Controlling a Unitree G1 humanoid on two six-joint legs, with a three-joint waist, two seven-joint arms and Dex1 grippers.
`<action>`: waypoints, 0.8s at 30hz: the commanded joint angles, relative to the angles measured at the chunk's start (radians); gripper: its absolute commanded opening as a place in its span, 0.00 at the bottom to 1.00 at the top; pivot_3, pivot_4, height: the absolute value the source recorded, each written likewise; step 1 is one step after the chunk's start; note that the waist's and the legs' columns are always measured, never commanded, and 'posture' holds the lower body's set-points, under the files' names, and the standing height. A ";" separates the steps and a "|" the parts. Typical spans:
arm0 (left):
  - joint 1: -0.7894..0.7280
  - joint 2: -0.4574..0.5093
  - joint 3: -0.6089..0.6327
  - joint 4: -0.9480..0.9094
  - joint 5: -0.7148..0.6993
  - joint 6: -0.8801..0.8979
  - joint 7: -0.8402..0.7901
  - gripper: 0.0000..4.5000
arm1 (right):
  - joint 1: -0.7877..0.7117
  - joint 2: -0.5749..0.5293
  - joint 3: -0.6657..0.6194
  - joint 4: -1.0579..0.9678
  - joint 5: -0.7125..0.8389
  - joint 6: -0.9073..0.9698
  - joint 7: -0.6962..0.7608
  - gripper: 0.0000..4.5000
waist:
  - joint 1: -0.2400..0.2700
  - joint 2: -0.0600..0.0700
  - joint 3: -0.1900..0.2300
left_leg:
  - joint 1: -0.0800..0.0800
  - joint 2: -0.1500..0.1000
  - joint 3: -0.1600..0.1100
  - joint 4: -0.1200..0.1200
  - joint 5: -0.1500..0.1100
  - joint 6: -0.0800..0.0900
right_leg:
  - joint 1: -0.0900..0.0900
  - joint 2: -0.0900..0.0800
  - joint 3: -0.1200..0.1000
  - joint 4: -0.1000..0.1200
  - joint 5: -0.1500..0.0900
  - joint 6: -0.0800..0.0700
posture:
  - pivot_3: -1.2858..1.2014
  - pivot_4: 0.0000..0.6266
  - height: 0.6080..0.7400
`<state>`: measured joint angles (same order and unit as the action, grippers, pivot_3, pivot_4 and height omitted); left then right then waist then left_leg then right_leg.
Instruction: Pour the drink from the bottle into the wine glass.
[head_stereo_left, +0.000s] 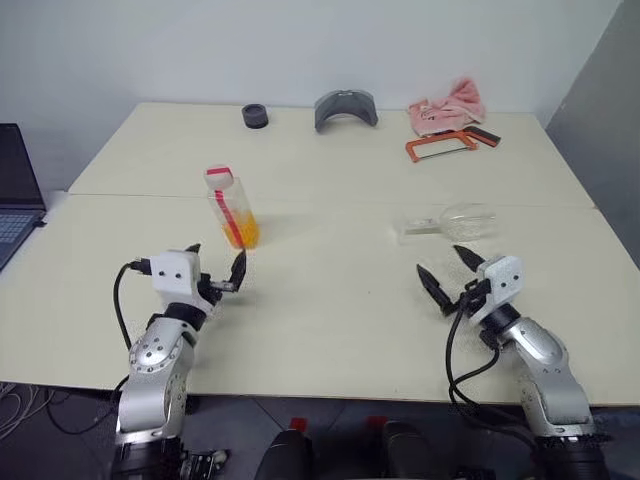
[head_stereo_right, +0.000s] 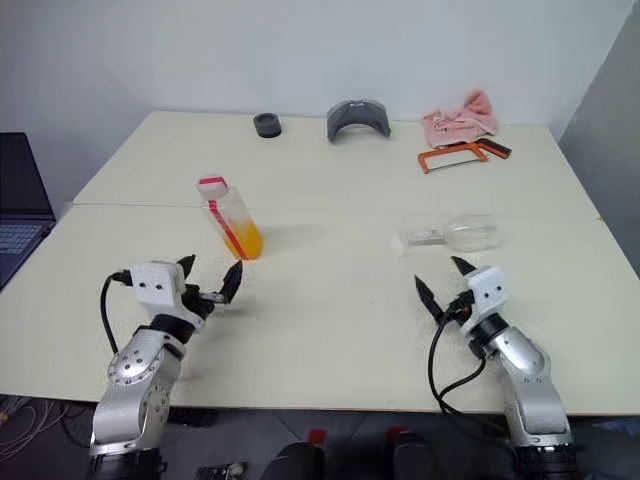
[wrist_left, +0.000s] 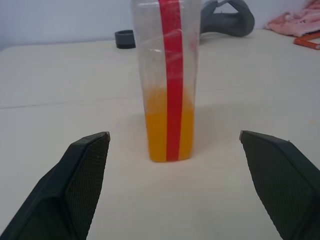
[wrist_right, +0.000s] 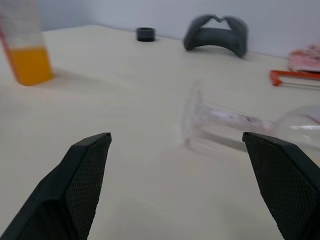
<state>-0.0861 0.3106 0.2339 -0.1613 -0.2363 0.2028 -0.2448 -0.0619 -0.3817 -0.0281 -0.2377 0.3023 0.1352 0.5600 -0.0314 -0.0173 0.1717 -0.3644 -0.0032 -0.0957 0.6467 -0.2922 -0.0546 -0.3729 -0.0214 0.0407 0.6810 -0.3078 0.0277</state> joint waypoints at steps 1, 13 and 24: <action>-0.037 0.012 -0.003 -0.033 0.009 0.047 0.019 0.99 | -0.048 -0.059 0.044 -0.134 0.096 0.141 0.091 1.00 | 0.000 0.000 0.000 | 0.000 0.000 0.000 0.000 0.000 0.000 | 0.000 0.000 0.000 0.000 0.000 0.000 | 0.52 0.24 1.00; -0.228 0.022 -0.023 0.041 0.014 0.143 0.020 0.99 | -0.219 -0.109 0.117 -0.195 0.136 0.326 0.133 1.00 | 0.001 -0.001 0.000 | -0.001 -0.002 -0.001 0.000 0.000 0.000 | -0.001 0.000 -0.002 -0.001 0.000 0.000 | 0.52 0.24 1.00; -0.378 0.035 -0.017 0.199 0.034 0.116 0.037 0.99 | -0.275 -0.107 0.139 -0.196 0.135 0.342 0.156 1.00 | 0.001 -0.001 0.001 | -0.001 -0.002 -0.001 0.000 0.002 -0.003 | -0.001 -0.001 -0.002 -0.001 0.000 0.000 | 0.52 0.24 1.00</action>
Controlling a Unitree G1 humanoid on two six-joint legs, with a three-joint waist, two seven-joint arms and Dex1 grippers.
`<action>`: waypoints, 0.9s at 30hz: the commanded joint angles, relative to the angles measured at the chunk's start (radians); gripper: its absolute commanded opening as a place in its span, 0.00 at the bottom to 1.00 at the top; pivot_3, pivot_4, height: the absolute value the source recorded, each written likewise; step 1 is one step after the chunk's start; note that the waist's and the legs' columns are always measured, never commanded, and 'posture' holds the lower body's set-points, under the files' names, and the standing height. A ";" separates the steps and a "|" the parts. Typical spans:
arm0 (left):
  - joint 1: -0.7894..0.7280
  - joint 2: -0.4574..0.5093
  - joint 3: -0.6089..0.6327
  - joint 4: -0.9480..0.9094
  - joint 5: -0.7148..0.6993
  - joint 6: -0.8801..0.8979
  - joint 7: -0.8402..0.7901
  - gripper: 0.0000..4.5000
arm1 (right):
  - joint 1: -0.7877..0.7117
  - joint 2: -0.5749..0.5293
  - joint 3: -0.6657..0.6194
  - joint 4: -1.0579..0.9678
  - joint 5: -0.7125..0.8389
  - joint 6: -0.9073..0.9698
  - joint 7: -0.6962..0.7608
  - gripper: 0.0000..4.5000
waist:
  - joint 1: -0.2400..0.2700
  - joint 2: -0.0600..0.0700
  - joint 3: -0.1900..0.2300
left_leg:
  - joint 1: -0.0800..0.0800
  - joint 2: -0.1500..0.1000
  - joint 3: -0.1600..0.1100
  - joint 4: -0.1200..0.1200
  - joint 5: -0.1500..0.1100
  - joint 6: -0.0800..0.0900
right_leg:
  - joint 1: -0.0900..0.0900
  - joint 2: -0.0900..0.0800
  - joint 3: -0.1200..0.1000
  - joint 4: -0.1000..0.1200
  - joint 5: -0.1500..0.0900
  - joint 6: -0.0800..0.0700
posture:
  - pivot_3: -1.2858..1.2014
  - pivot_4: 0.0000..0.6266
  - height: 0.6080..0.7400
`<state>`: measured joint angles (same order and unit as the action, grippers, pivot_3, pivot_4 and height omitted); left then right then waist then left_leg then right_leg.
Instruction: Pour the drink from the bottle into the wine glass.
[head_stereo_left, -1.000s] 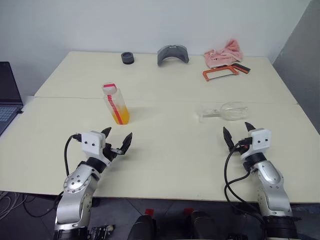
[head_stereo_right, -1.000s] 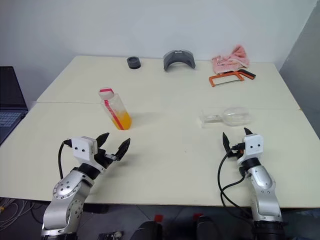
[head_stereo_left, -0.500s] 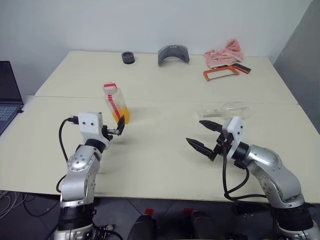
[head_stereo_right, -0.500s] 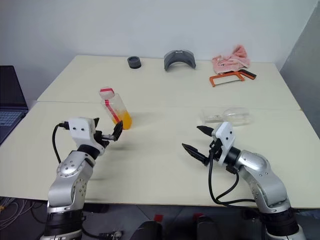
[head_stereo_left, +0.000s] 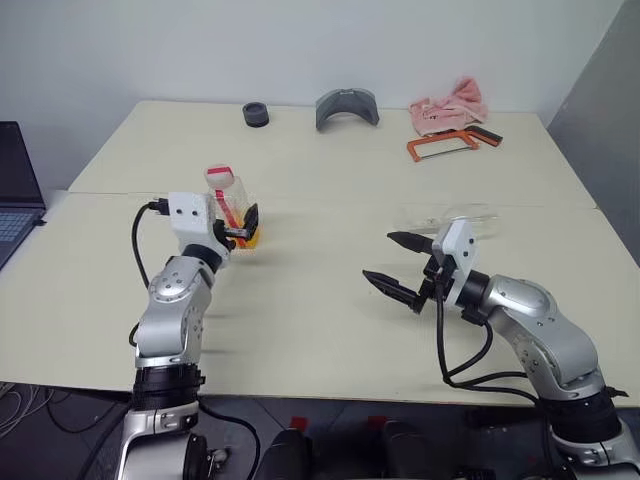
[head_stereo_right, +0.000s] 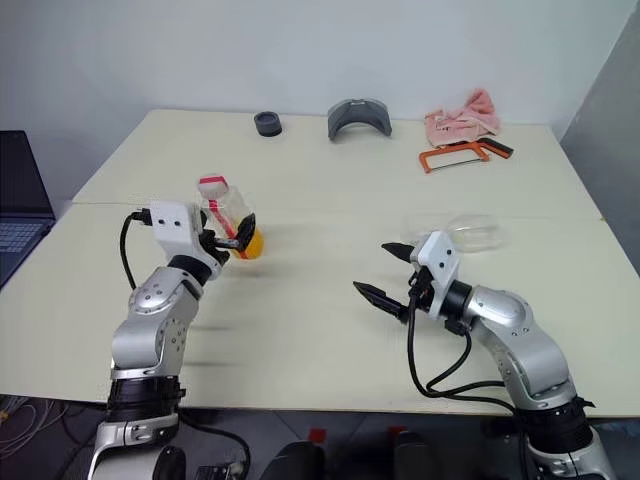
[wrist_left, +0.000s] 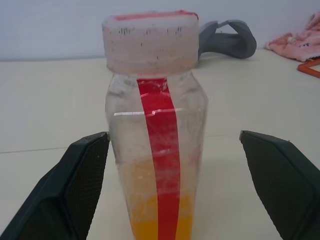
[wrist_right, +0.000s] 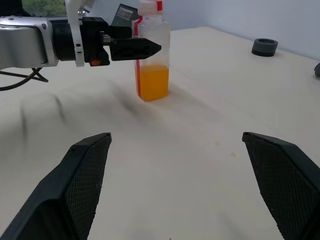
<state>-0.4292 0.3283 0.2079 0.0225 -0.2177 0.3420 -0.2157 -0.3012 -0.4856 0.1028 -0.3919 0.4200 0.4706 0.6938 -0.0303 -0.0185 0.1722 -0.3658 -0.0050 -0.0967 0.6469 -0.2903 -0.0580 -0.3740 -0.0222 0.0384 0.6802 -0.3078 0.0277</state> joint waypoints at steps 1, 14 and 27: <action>-0.049 0.020 0.008 0.031 0.020 -0.027 0.010 0.99 | -0.046 -0.004 0.015 -0.046 0.025 0.013 0.035 1.00 | -0.001 0.000 0.000 | 0.000 0.000 0.000 0.000 0.000 0.000 | 0.000 0.000 0.000 0.000 0.000 0.000 | 0.52 0.24 1.00; -0.168 0.025 0.004 0.182 0.061 -0.054 0.045 0.99 | -0.133 0.028 0.058 -0.019 0.021 0.017 0.068 1.00 | 0.000 -0.001 0.001 | -0.001 0.000 -0.001 0.000 0.000 -0.001 | -0.001 -0.001 0.000 0.000 0.000 0.000 | 0.52 0.24 1.00; -0.172 0.022 -0.011 0.146 0.069 -0.027 0.051 0.51 | -0.117 0.010 0.031 -0.023 0.039 0.026 0.076 1.00 | 0.000 -0.001 0.001 | -0.002 0.000 0.000 0.000 0.000 -0.001 | -0.002 -0.001 0.000 0.000 0.000 0.000 | 0.52 0.24 1.00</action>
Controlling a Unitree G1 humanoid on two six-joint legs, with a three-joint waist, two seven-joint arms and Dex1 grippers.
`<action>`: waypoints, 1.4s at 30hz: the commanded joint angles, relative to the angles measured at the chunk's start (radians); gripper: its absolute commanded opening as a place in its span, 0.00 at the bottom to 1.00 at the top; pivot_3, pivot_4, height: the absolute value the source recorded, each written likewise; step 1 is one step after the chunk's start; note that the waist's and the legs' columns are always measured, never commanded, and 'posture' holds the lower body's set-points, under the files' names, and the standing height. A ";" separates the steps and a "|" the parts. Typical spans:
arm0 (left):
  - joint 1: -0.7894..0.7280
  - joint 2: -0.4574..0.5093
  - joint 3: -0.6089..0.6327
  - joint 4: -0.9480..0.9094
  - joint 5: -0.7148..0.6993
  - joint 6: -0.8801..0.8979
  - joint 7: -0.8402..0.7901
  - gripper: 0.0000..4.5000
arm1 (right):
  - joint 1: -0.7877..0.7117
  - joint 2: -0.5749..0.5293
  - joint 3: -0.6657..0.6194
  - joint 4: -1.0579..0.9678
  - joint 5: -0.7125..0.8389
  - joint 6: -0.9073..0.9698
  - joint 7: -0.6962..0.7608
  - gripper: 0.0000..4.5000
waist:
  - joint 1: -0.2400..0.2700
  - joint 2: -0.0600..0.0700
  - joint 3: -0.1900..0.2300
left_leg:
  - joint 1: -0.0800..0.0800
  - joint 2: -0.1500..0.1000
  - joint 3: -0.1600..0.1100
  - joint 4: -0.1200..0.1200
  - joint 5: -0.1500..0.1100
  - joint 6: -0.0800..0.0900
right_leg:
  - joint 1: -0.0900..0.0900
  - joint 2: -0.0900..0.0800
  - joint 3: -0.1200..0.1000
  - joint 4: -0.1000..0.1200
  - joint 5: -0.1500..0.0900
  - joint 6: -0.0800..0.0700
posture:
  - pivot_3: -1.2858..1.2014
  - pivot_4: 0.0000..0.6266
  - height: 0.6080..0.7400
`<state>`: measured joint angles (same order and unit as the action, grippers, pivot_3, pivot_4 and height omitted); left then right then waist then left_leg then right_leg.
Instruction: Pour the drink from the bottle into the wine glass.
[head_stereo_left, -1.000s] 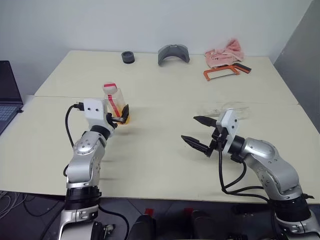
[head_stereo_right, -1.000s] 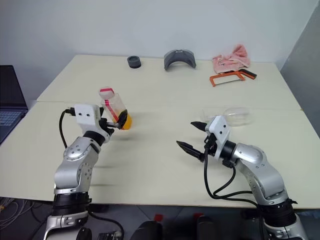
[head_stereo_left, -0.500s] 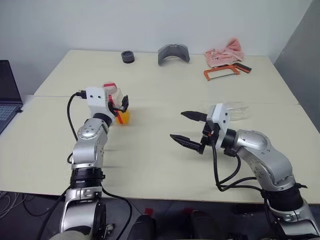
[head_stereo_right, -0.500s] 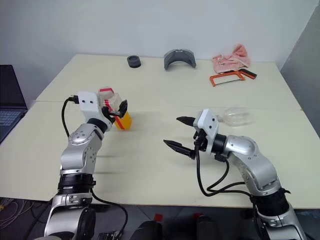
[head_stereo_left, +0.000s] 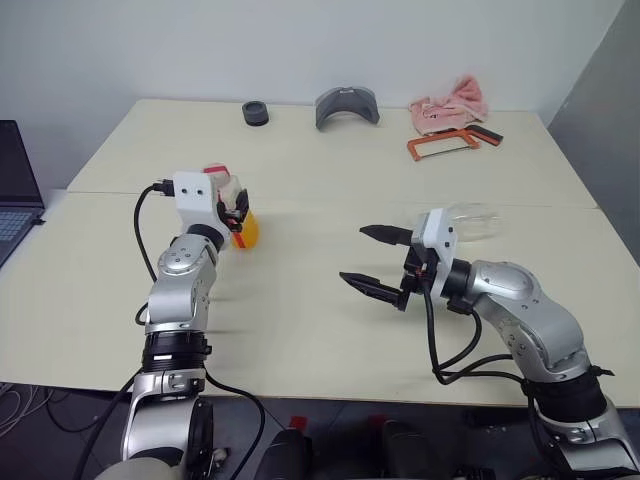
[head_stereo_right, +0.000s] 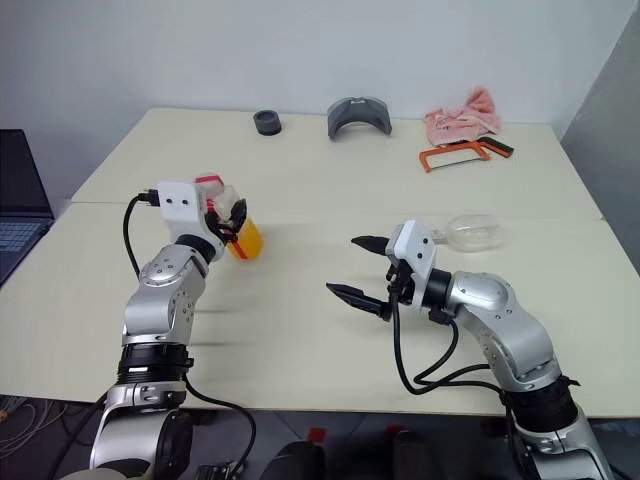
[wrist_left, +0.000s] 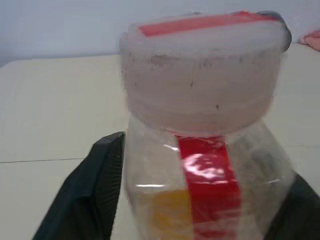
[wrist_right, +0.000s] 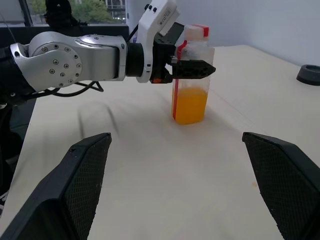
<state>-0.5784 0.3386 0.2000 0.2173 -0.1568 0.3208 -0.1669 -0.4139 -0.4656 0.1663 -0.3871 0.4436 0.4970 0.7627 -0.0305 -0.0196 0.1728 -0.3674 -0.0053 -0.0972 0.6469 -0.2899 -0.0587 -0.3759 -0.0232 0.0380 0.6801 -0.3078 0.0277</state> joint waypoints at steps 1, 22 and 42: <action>-0.023 0.011 -0.004 -0.052 0.009 -0.005 0.002 0.45 | -0.003 -0.012 -0.033 -0.028 0.017 0.000 0.007 1.00 | 0.000 0.000 0.000 | 0.000 0.000 0.000 0.000 0.000 0.000 | 0.000 0.000 0.000 0.000 0.000 0.000 | 0.52 0.24 1.00; 0.040 0.073 -0.196 -0.238 -0.285 0.004 -0.704 0.40 | 0.099 -0.096 -0.222 -0.203 0.154 0.114 -0.063 1.00 | 0.002 -0.001 0.001 | -0.024 -0.001 -0.006 0.015 0.000 -0.001 | -0.013 -0.001 -0.002 0.002 0.001 0.002 | 0.52 0.24 1.00; -0.134 0.053 -0.363 0.050 -0.184 -0.188 -1.095 0.40 | -0.072 0.030 -0.068 -0.198 0.118 0.274 -0.284 1.00 | -0.003 -0.001 0.001 | -0.023 -0.001 -0.005 0.016 0.000 0.000 | -0.014 0.002 -0.004 0.004 0.001 0.002 | 0.52 0.24 1.00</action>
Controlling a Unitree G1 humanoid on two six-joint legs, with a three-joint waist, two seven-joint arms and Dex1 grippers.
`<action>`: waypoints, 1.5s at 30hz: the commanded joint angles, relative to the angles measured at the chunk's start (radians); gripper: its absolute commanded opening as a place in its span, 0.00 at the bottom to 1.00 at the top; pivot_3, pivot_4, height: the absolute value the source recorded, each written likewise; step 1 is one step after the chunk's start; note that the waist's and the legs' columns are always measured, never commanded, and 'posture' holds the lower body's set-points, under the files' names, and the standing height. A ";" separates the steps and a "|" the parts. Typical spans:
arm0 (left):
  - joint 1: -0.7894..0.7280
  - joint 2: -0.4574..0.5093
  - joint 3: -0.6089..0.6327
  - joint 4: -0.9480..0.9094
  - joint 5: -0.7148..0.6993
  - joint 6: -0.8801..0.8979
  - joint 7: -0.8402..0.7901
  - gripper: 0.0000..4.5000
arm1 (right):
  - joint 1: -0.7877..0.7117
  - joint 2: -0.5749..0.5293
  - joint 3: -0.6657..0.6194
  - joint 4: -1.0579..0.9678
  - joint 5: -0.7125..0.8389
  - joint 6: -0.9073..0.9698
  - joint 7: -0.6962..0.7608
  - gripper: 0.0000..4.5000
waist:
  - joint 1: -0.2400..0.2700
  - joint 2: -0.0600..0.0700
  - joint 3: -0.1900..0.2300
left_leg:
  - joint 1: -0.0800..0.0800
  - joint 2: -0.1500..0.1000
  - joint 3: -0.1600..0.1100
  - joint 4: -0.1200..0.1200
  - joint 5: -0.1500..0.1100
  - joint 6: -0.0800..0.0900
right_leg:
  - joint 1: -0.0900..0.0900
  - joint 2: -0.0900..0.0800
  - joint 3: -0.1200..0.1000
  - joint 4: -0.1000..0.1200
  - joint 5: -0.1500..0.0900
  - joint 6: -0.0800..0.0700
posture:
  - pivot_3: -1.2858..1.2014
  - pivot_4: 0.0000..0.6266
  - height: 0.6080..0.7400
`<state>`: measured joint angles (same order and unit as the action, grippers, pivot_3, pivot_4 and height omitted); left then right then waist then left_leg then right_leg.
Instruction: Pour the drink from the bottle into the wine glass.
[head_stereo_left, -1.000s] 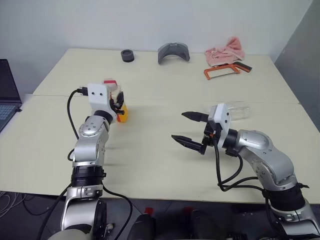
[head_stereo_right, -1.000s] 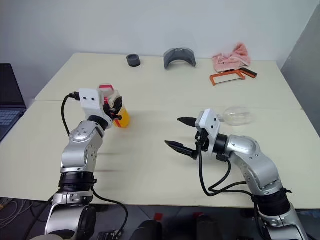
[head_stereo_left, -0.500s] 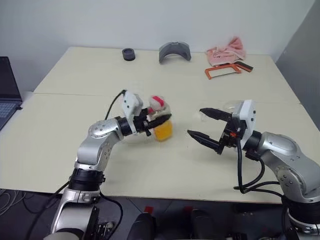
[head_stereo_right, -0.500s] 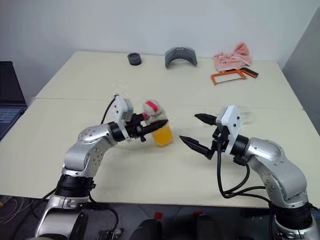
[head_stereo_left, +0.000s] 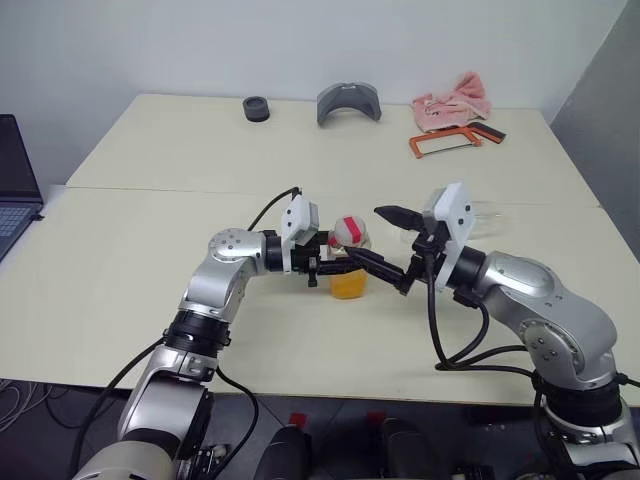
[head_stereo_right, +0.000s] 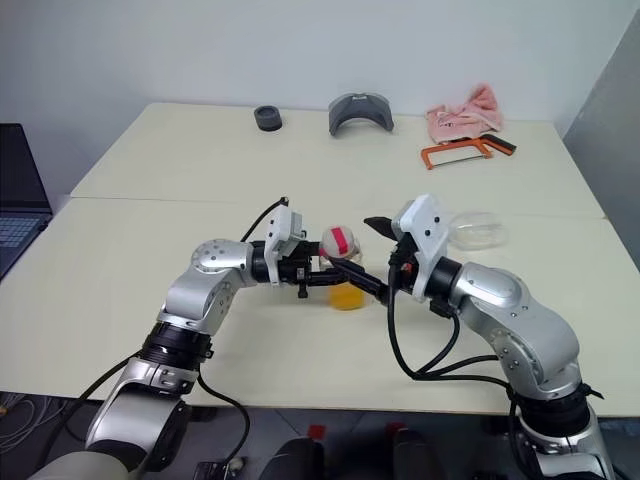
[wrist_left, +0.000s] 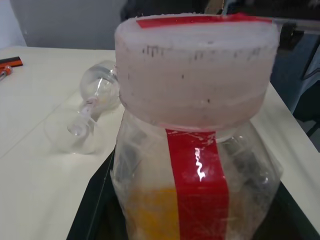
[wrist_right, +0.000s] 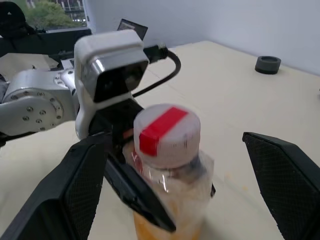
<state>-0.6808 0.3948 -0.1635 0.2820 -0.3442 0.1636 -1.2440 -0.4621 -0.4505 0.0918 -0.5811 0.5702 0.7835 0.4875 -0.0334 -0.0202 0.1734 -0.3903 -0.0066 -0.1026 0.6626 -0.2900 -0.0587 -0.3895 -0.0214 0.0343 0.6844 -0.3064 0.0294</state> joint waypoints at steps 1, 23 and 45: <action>-0.033 -0.004 0.001 -0.011 0.008 -0.037 -0.022 0.40 | -0.029 0.021 0.013 0.006 -0.014 -0.016 -0.010 1.00 | 0.000 0.000 0.000 | 0.000 0.000 0.000 0.000 0.000 0.000 | 0.000 0.000 0.000 0.000 0.000 0.000 | 0.52 0.24 1.00; -0.054 -0.009 -0.011 0.007 0.024 -0.061 -0.095 0.40 | -0.203 -0.079 0.120 0.289 -0.077 -0.269 0.504 0.43 | -0.003 0.000 0.000 | 0.000 -0.001 0.001 0.002 -0.001 0.002 | -0.001 0.000 -0.001 0.004 0.000 0.000 | 0.52 0.24 1.00; -0.094 -0.034 0.011 0.079 0.045 -0.070 -0.081 0.40 | 0.154 0.164 0.118 -0.098 -0.375 -0.234 -0.159 0.90 | -0.013 0.000 0.000 | -0.004 -0.001 0.002 0.003 0.001 0.000 | -0.010 -0.001 0.003 0.014 0.000 0.000 | 0.52 0.24 1.00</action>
<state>-0.7422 0.3629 -0.1629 0.3738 -0.2902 0.1073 -1.3233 -0.3122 -0.2957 0.1847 -0.6372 0.2526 0.5742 0.3902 -0.0459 -0.0197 0.1735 -0.3943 -0.0074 -0.1010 0.6662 -0.2878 -0.0588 -0.4000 -0.0216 0.0376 0.6985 -0.3065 0.0292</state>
